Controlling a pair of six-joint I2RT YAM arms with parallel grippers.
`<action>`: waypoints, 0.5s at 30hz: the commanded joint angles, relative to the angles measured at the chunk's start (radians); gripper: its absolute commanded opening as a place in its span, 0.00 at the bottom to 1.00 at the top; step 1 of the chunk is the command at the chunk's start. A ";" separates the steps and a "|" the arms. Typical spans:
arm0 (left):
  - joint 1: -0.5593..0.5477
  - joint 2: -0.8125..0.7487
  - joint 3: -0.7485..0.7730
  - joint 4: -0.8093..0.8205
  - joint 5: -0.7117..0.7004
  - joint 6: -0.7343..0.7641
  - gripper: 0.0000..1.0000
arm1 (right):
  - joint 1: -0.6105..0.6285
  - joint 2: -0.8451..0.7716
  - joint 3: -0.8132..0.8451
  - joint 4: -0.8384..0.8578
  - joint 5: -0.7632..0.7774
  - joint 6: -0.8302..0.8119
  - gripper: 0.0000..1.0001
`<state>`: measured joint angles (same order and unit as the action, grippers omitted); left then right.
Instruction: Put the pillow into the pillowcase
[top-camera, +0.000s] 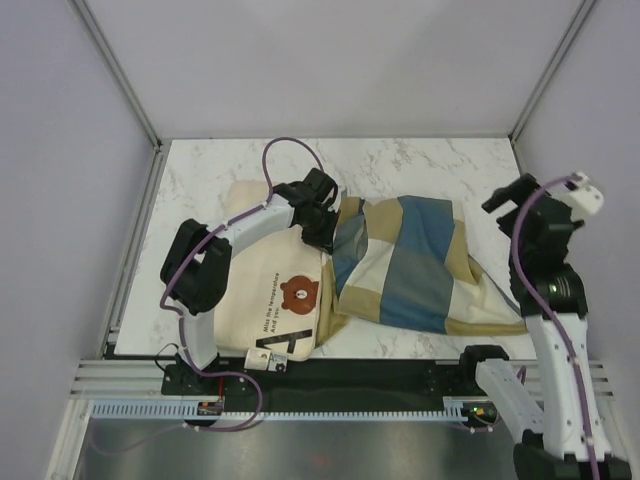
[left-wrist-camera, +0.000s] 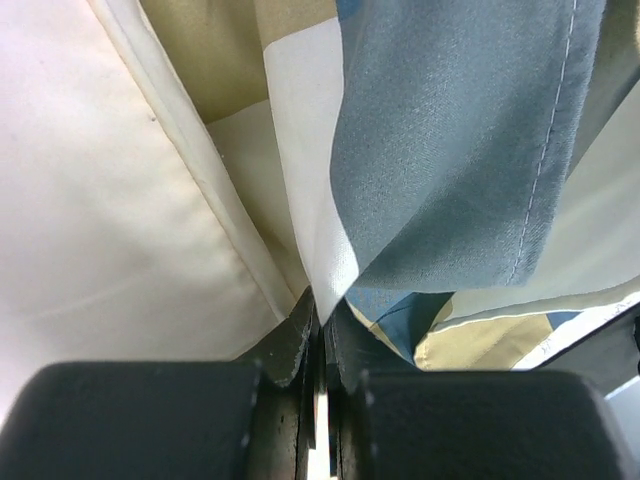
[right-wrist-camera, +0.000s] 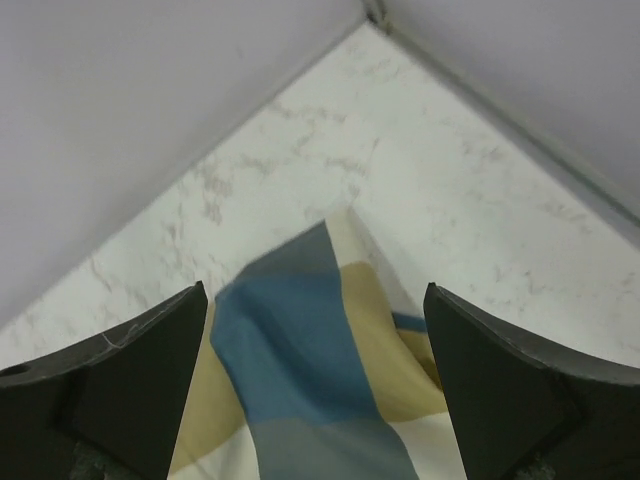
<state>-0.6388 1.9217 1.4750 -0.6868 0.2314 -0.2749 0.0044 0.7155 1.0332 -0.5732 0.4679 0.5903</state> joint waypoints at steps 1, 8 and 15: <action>-0.001 -0.024 0.044 -0.017 -0.043 0.042 0.08 | 0.002 0.200 -0.051 0.028 -0.328 -0.049 0.98; -0.001 -0.035 0.044 -0.019 -0.069 0.046 0.07 | 0.002 0.430 -0.200 0.217 -0.290 -0.037 0.98; -0.001 -0.035 0.047 -0.022 -0.055 0.045 0.07 | 0.002 0.584 -0.283 0.331 -0.238 -0.006 0.86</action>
<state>-0.6411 1.9217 1.4792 -0.7021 0.1890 -0.2676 0.0082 1.2465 0.7738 -0.3576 0.2005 0.5701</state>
